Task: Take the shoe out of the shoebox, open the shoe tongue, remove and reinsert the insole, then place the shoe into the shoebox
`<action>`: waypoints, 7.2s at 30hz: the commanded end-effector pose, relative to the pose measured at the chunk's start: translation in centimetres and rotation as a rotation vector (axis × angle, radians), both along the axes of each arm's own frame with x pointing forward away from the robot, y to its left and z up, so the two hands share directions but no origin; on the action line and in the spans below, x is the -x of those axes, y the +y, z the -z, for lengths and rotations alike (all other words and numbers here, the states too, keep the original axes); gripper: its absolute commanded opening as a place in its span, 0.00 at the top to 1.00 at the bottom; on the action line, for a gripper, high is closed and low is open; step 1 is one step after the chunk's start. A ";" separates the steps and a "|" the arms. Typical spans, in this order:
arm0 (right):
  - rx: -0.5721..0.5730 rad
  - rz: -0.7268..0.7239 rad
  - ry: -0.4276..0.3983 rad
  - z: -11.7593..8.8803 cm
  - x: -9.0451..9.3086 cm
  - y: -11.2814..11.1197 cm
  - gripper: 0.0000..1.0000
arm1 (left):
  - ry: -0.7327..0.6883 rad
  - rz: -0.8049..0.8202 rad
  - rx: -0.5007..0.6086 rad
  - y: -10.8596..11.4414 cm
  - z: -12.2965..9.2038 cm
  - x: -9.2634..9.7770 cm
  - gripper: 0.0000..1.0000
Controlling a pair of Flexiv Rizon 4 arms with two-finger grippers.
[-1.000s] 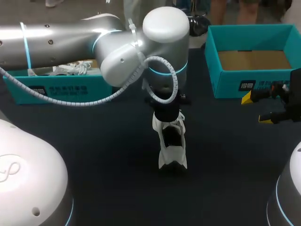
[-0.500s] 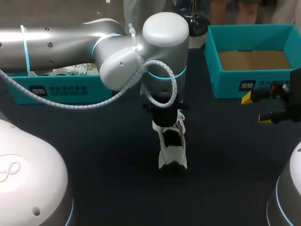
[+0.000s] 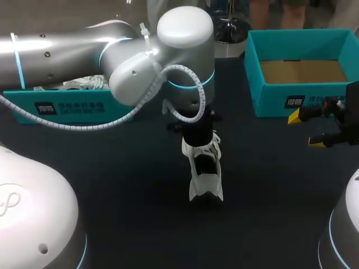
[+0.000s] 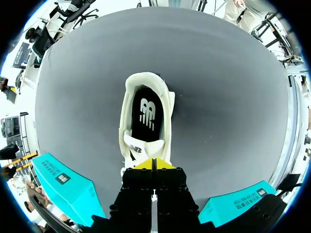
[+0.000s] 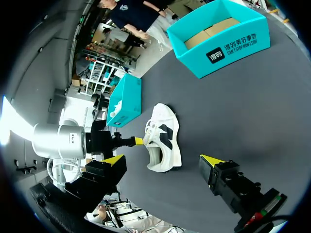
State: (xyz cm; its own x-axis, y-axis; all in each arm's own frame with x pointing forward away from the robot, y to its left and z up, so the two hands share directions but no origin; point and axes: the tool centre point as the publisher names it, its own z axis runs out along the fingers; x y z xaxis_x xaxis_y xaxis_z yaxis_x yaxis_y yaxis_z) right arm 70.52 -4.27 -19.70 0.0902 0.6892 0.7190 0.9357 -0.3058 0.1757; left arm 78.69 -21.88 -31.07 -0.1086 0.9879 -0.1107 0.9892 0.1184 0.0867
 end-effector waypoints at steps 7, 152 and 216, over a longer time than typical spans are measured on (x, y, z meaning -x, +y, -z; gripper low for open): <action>0.002 0.002 0.001 0.0 0.1 0.0 0.00 | 0.016 -0.234 -0.020 -0.3 -1.1 1.2 1.00; 0.002 0.002 0.001 0.0 0.1 0.0 0.00 | 0.092 -1.402 0.112 -2.1 8.5 11.8 0.95; 0.002 0.002 0.001 0.0 0.1 0.0 0.00 | 0.199 -1.564 -0.041 -0.9 -14.9 13.7 1.00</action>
State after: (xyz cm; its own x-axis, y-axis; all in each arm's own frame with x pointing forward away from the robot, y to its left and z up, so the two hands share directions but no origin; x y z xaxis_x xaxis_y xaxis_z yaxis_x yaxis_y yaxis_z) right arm 70.52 -4.27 -19.70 0.0903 0.6892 0.7190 0.9357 -0.3059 0.1757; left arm 64.80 -22.77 -16.78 -0.9925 -0.1104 0.0522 -0.1104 0.9939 0.0019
